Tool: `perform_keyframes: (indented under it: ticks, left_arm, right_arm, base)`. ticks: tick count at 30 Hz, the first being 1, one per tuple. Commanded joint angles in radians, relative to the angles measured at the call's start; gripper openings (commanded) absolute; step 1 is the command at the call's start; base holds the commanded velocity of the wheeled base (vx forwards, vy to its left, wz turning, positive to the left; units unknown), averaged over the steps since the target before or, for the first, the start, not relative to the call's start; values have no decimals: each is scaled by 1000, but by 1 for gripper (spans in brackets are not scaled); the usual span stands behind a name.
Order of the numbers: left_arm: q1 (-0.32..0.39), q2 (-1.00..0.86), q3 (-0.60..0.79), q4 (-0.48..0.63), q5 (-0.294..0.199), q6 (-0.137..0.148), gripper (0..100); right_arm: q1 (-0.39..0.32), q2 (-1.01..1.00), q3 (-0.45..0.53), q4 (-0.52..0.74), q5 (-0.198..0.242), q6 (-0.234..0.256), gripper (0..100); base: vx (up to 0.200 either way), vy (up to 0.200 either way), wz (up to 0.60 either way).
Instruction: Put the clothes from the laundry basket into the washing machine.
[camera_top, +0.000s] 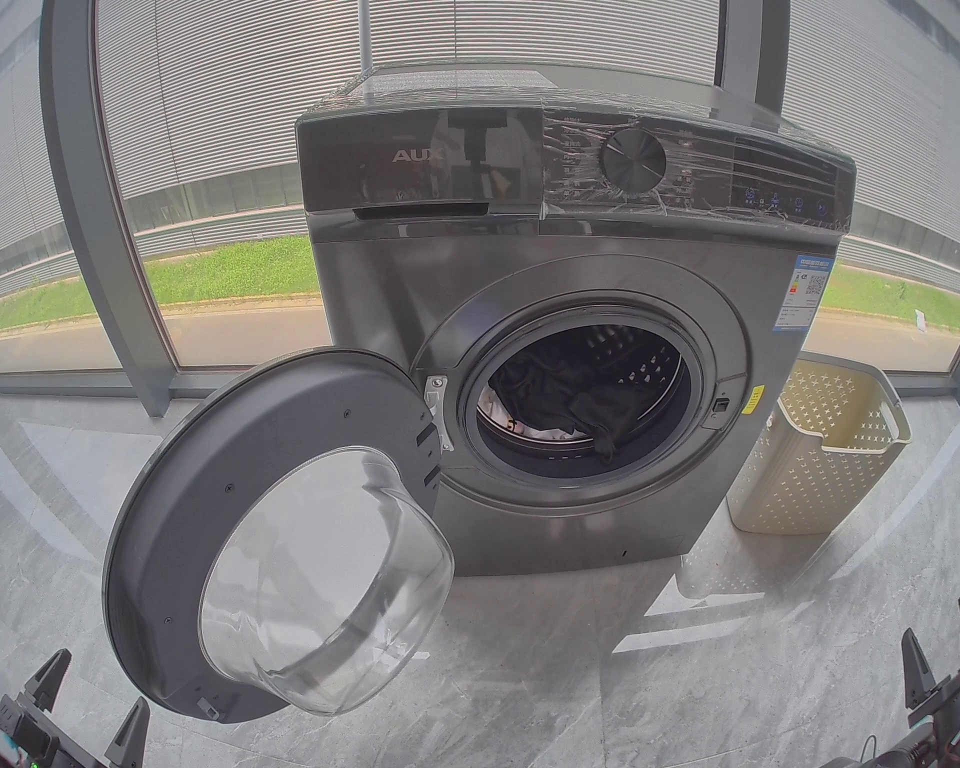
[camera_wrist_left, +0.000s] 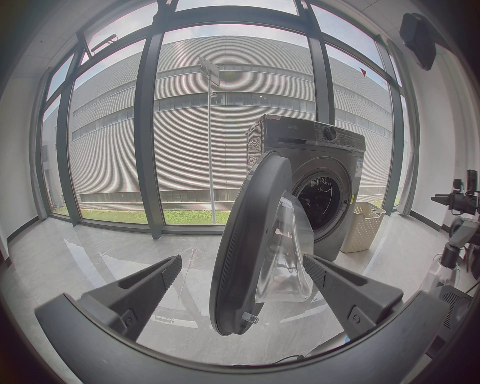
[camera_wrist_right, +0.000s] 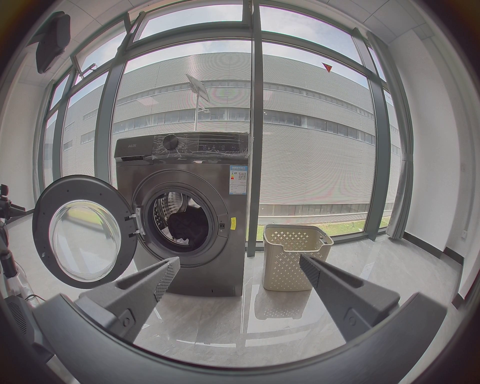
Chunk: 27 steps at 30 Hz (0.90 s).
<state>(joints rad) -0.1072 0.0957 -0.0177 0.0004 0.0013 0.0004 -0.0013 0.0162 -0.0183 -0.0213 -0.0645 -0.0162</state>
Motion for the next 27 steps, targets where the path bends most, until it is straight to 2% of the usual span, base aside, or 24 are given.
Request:
perform_keyframes:
  ticks: [1,13,27]
  left_arm:
    - [0,1,18,0,0,1,100]
    - [0,1,18,0,-1,3,100]
    - [0,1,16,1,-1,3,100]
  right_arm:
    - [0,-16,0,0,0,-1,100]
    - [0,-16,0,0,2,-1,100]
    - [0,-16,0,0,0,-1,100]
  base:
    - [0,0,0]
    - [0,0,0]
    - [0,200,0]
